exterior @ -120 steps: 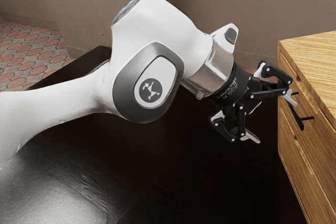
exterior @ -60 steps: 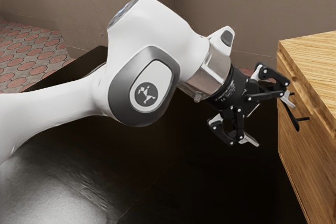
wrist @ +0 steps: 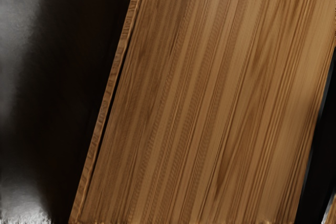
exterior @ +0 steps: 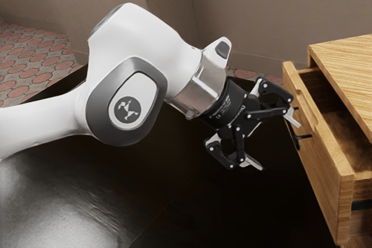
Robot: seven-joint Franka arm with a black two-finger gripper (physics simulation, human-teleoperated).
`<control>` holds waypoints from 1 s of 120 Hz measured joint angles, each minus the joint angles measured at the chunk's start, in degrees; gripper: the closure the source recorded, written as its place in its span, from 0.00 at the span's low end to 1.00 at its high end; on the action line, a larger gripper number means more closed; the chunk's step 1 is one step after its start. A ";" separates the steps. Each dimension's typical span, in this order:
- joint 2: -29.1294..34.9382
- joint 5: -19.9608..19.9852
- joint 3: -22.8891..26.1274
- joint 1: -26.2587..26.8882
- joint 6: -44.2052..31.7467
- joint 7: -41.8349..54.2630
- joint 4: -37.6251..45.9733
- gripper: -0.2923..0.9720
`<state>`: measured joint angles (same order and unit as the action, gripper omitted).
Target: Pull the drawer handle with one arm to open the drawer
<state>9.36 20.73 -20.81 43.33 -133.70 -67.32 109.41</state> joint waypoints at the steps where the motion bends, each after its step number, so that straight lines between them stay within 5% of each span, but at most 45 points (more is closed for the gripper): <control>1: 0.15 -0.04 0.00 -0.01 0.00 -0.01 0.14 0.23; 120: 15.06 -3.33 2.99 -7.31 0.02 -0.98 14.78 0.23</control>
<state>24.41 17.40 -17.82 36.02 -133.68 -68.29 124.19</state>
